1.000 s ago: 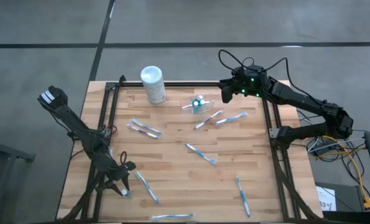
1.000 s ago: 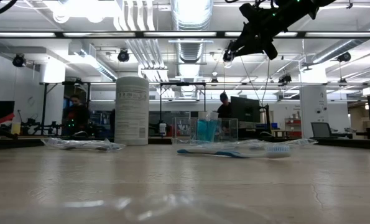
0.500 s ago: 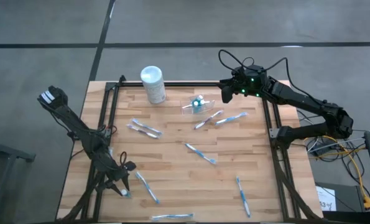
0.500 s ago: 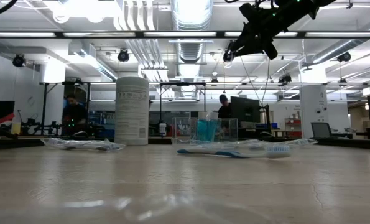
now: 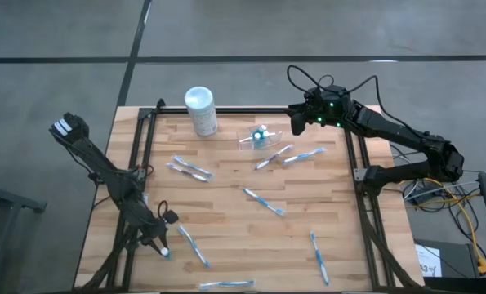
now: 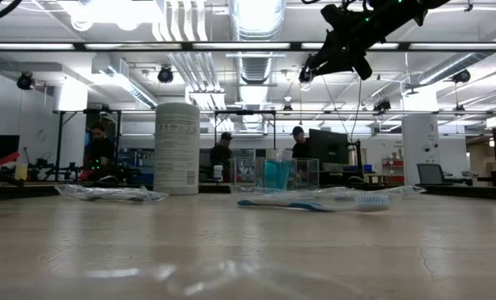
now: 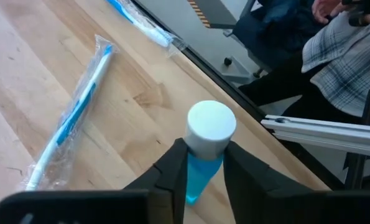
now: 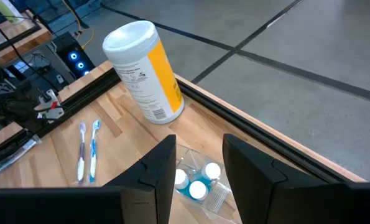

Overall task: Pick & Place toothbrushing station
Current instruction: Put the blue mouthwash into the middle of the transparent organizer

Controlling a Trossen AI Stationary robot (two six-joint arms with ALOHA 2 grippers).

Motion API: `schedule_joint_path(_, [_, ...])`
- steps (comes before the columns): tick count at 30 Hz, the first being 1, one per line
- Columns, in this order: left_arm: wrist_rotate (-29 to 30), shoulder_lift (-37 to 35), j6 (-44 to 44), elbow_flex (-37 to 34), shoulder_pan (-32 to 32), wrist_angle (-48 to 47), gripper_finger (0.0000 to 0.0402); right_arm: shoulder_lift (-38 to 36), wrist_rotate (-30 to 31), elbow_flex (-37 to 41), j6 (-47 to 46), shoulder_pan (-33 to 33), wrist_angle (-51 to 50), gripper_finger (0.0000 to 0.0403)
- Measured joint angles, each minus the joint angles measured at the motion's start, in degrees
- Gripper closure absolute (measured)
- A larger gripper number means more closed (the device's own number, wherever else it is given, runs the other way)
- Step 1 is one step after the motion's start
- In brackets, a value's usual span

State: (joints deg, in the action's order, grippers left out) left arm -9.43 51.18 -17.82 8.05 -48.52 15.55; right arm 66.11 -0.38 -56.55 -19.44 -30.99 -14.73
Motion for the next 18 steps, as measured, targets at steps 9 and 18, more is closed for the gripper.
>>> schedule_joint_path(9, [0.0, 0.0, -1.3, 0.0, 0.0, 0.2, 0.0298, 0.0, 0.0, 0.0, 0.0, 0.0, 0.0, 0.0275])
schedule_joint_path(18, [0.0, 0.0, -1.1, 0.0, 0.0, 0.4, 0.0296, 0.0, 0.0, 0.0, 0.0, 0.0, 0.0, 0.0275])
